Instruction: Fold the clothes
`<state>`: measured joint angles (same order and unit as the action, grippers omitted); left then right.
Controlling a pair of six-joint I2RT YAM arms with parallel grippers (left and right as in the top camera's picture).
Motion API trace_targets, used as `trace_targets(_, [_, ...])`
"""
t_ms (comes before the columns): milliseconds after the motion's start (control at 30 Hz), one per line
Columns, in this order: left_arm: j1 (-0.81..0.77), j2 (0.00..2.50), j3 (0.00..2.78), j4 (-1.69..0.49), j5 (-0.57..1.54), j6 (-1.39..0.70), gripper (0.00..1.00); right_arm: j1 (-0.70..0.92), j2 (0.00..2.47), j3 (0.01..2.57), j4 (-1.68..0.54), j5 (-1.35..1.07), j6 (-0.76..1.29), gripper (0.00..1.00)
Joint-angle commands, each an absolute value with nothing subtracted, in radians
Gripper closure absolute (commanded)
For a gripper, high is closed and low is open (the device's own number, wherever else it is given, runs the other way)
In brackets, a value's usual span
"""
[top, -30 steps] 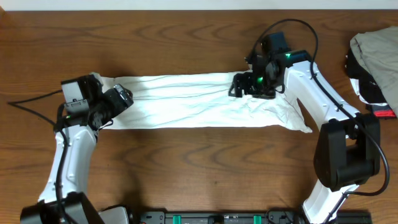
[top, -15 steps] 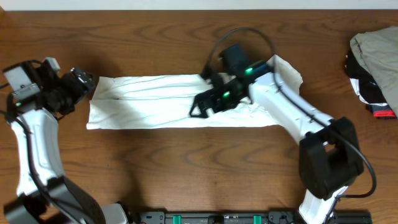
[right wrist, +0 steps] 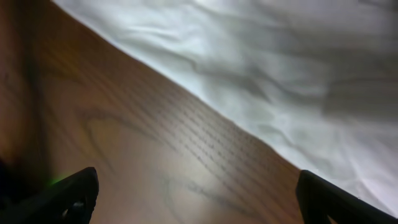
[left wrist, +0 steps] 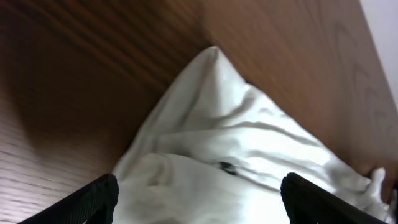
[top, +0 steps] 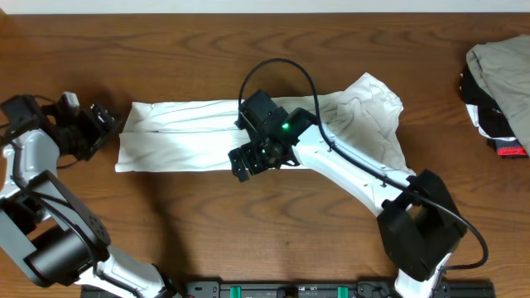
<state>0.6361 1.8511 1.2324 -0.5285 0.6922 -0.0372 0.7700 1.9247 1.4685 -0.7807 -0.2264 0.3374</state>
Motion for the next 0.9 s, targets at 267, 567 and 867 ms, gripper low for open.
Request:
trace_targets(267, [0.677, 1.906, 1.264, -0.534, 0.694, 0.121, 0.14, 0.800, 1.919, 1.462, -0.751, -0.160, 0.362, 0.01])
trace_targets(567, [0.666, 1.983, 1.264, -0.535, 0.717, 0.135, 0.14, 0.800, 1.919, 1.462, -0.751, -0.160, 0.362, 0.01])
trace_targets(867, [0.642, 2.009, 1.264, -0.538, 0.727, 0.135, 0.14, 0.800, 1.919, 1.462, -0.749, -0.155, 0.362, 0.01])
